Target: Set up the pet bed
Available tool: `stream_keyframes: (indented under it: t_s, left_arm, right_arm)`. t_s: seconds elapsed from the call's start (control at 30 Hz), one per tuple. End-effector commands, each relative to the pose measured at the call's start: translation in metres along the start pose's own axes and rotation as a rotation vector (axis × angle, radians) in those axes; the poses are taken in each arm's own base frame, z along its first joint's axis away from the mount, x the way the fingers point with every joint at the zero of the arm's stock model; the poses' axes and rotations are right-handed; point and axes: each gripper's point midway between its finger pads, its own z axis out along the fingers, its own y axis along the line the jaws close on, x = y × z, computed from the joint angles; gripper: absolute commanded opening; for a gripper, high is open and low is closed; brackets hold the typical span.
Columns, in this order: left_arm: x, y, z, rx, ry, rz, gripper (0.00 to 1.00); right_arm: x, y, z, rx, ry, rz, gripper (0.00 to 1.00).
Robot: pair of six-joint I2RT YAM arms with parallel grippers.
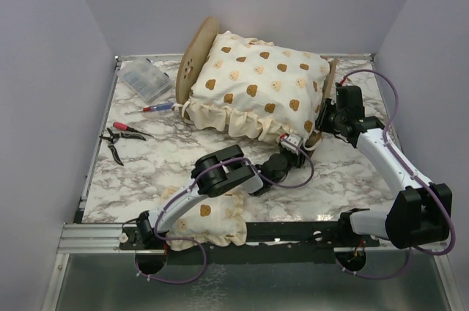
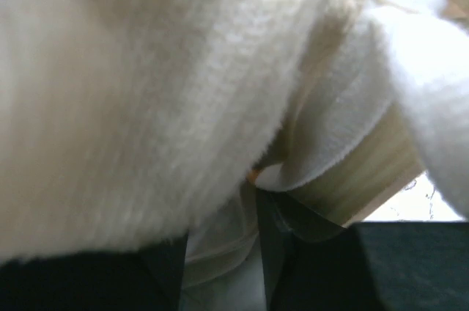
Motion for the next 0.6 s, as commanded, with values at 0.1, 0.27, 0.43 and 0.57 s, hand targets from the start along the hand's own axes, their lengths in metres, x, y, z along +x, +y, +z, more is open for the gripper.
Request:
stream_keyframes:
  t_s: [0.1,0.27,0.43,0.57]
  left_arm:
    - [0.013,-0.001,0.008,0.032,0.004,-0.076,0.16]
    - [0.001,-0.004,-0.004,0.079,-0.013,-0.107,0.0]
    - [-0.009,-0.006,-0.031,0.108,0.03,-0.15,0.0]
    - [-0.009,0.002,-0.059,0.081,0.09,-0.121,0.0]
  right_arm:
    - [0.008,0.0,-0.001,-0.014,0.017,0.012,0.33]
    - [0.003,-0.007,-0.004,0.025,-0.01,0.015,0.31]
    - [-0.008,-0.014,-0.008,0.077,-0.047,0.02,0.3]
    - [-0.013,-0.019,-0.009,0.096,-0.068,0.03,0.3]
